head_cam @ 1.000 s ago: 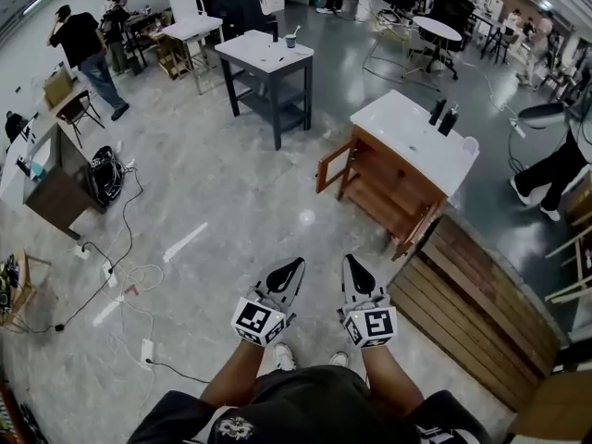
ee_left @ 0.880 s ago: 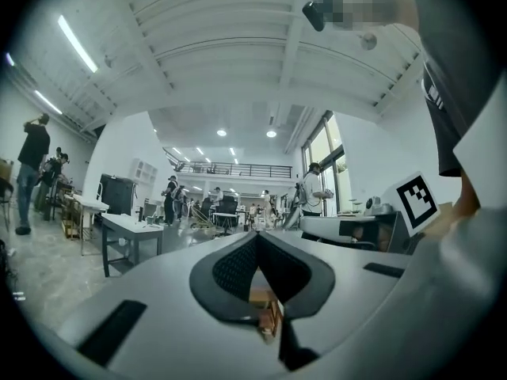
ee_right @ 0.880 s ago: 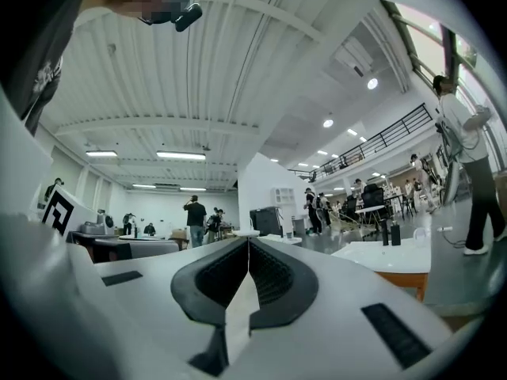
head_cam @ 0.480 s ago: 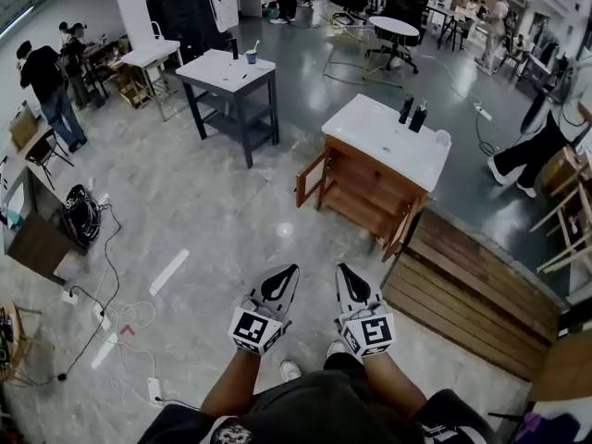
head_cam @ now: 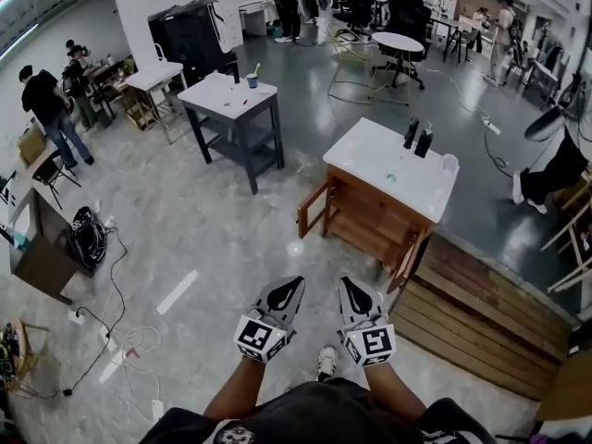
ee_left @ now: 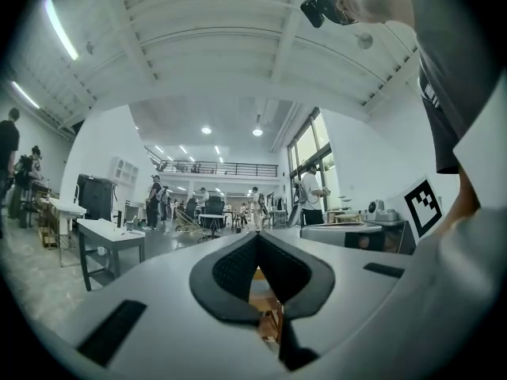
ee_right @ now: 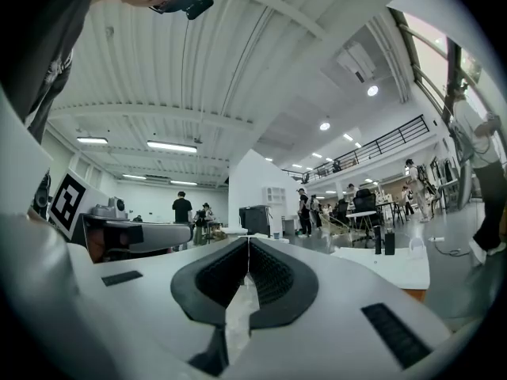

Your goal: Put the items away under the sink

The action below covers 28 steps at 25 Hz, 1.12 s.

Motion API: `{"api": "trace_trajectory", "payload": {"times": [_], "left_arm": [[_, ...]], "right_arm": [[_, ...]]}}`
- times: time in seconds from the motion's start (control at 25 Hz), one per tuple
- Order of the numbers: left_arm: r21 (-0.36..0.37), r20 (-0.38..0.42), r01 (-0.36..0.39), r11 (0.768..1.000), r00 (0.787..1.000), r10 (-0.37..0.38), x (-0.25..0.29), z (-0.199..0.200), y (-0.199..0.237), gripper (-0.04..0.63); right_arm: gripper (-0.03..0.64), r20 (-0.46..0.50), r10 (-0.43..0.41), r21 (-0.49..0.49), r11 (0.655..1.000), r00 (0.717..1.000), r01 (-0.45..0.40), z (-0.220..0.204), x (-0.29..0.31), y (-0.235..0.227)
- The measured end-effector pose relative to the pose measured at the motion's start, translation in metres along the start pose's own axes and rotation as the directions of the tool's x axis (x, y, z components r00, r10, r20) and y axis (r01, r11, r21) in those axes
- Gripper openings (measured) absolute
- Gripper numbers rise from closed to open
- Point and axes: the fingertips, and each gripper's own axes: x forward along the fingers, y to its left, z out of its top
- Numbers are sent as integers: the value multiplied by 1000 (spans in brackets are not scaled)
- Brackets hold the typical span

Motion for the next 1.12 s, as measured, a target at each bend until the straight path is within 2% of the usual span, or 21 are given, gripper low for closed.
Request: {"api": "trace_trajectory", "payload": {"times": [0.28,0.48,0.84,1.12], "left_arm": [[16,-6,24,1000,1000,-24,81,1,12,0],[22,-15,26,999,1000,-25,120,0,18,0],[7,-26,32,999,999,-32,163,-11,45,0],[-1,-16,82,997,997,-82,205,-22,94,0]], "right_arm": [[25,11,13,13,1000,1000,-13,0,42,-64],[25,2,33,40,999,999,-33,-3,61,-96],[23,20,57,20,998,998,-58,-3,101,-125],[23,14,28,22,999,1000,-28,-9,158,-142]]}}
